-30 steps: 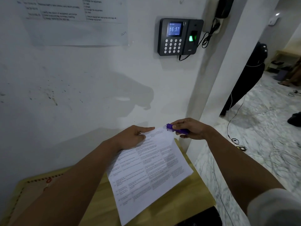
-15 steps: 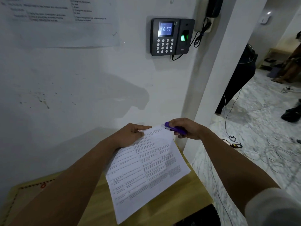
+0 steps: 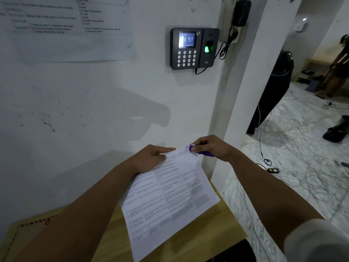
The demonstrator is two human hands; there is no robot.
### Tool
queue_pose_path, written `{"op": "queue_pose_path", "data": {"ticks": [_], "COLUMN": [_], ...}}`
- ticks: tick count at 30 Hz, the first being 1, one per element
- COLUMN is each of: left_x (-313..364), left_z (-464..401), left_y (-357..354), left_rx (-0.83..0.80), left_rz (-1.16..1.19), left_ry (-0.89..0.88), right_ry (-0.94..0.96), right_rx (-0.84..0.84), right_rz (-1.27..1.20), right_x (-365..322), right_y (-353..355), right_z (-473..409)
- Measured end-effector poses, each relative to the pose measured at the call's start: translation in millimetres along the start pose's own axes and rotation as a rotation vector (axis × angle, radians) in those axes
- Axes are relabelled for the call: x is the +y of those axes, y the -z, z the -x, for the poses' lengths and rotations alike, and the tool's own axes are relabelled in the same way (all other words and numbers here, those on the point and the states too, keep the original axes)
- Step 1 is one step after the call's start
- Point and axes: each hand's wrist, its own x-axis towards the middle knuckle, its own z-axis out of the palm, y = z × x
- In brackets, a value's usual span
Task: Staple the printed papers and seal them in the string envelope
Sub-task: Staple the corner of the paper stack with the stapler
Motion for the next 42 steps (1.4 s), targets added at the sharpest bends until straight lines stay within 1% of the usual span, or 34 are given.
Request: {"op": "queue_pose_path", "data": {"ticks": [6, 10, 13, 15, 17, 21, 24, 27, 28, 30, 32, 34, 36, 38, 39, 40, 41, 42], "left_x": [1.6, -2.2, -2.8, -2.9, -2.3, -4.7, -7.5, -5.1, -4.7, -7.5, -13.5, -23.1, -33.2, -43.5, -49.2, -54.8, -61.8, -69.3], "left_z": [4.0, 4.4, 5.3, 5.4, 5.4, 4.0, 2.9, 2.8, 2.7, 1.3, 2.2, 3.5, 4.7, 6.9, 7.9, 9.1, 9.6, 9.6], "left_y": [0.6, -1.4, -0.6, 0.1, 0.0, -0.7, -1.5, -2.5, -2.8, -2.7, -2.7, -2.0, -2.1, -7.0, -11.7, -17.7, -24.7, -32.5], "left_rx": [-0.006, -0.001, 0.008, -0.002, 0.001, 0.008, 0.015, 0.011, 0.014, 0.015, 0.019, 0.041, 0.093, 0.146, 0.162, 0.171, 0.174, 0.171], "left_rz": [-0.019, 0.013, 0.022, 0.03, 0.04, 0.047, 0.034, 0.028, 0.031, 0.047, 0.065, 0.081, 0.097, 0.094, 0.078, 0.06, 0.051, 0.05], "left_ry": [0.001, 0.016, 0.017, 0.026, 0.03, 0.046, 0.058, 0.049, 0.051, 0.07, 0.095, 0.133, 0.173, 0.204, 0.213, 0.217, 0.223, 0.23], "right_ry": [0.003, -0.126, -0.21, -0.209, -0.175, -0.132, -0.118, -0.064, -0.059, -0.092, -0.131, -0.177, -0.243, -0.398, -0.537, -0.725, -0.911, -1.044], "right_rx": [0.001, -0.058, -0.137, -0.161, -0.165, -0.071, -0.082, -0.048, -0.033, 0.013, 0.115, 0.223, 0.286, 0.393, 0.505, 0.642, 0.74, 0.781], "right_rz": [-0.058, -0.125, -0.271, -0.325, -0.295, -0.12, -0.06, 0.07, 0.079, -0.02, -0.128, -0.175, -0.239, -0.194, -0.105, -0.012, 0.018, -0.026], "right_x": [0.3, 2.1, 4.3, 4.3, 2.4, 0.1, -1.4, -6.7, -6.2, 1.3, 14.1, 26.9, 47.3, 84.7, 114.1, 146.8, 178.9, 206.5], "right_y": [-1.4, -1.2, 0.4, -0.1, -2.0, -7.0, -7.9, -10.0, -13.4, -20.9, -27.0, -33.5, -42.9, -58.6, -67.6, -77.8, -90.9, -106.4], "right_z": [3.9, 5.3, 5.1, 5.3, 6.1, 3.4, -0.5, -0.3, -1.4, -5.3, -8.5, -8.6, -6.9, 2.2, 12.6, 28.7, 51.4, 73.2]}}
